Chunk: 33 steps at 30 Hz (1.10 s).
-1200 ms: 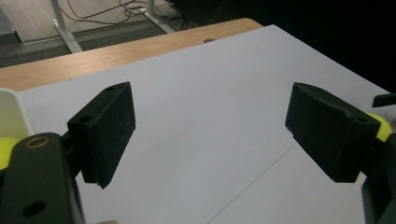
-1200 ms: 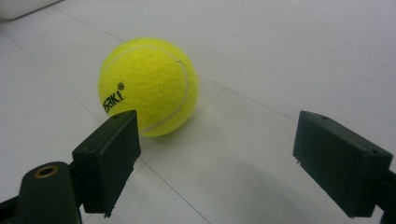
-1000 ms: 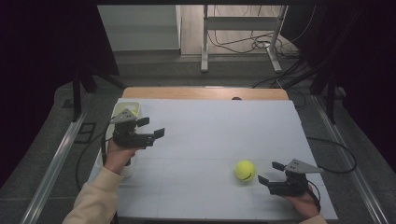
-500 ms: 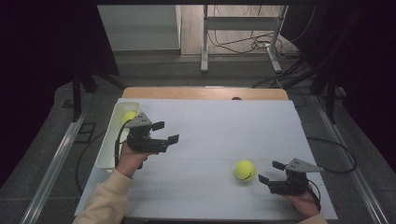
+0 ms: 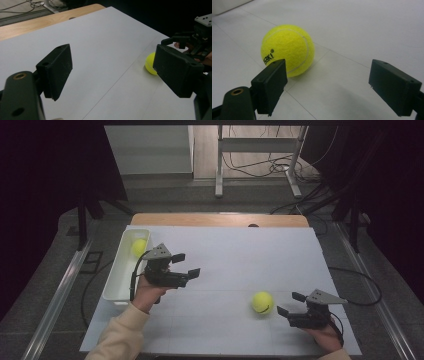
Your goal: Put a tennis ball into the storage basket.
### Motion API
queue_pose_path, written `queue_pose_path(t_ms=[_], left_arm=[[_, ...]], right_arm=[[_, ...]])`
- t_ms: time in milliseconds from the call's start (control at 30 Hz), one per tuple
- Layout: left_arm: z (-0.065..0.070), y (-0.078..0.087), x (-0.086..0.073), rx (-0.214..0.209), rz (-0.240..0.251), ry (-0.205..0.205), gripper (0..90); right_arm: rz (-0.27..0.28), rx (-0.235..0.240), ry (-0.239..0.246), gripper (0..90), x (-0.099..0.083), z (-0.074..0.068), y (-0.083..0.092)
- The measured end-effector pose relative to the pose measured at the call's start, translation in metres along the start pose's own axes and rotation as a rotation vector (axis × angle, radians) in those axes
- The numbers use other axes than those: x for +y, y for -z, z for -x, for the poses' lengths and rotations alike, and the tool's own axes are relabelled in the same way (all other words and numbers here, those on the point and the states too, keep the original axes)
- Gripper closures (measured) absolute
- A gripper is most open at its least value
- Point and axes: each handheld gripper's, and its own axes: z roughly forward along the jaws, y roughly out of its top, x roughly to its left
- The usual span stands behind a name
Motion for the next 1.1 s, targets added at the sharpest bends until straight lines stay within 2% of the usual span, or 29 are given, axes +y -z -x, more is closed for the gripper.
queue_pose_path(t_ms=[367, 733, 1100], left_arm=[[0.011, -0.016, 0.000, -0.028, -0.028, -0.040, 16.9], [0.016, -0.030, -0.009, -0.055, -0.062, -0.047, 16.9], [0.025, -0.038, -0.014, -0.077, -0.071, -0.058, 16.7]], right_arm=[[0.008, 0.008, -0.004, 15.3, 0.000, 0.001, 0.001], [0.012, 0.005, 0.009, 15.4, 0.002, -0.002, 0.000], [0.014, -0.004, 0.006, 15.4, 0.002, -0.003, 0.001]])
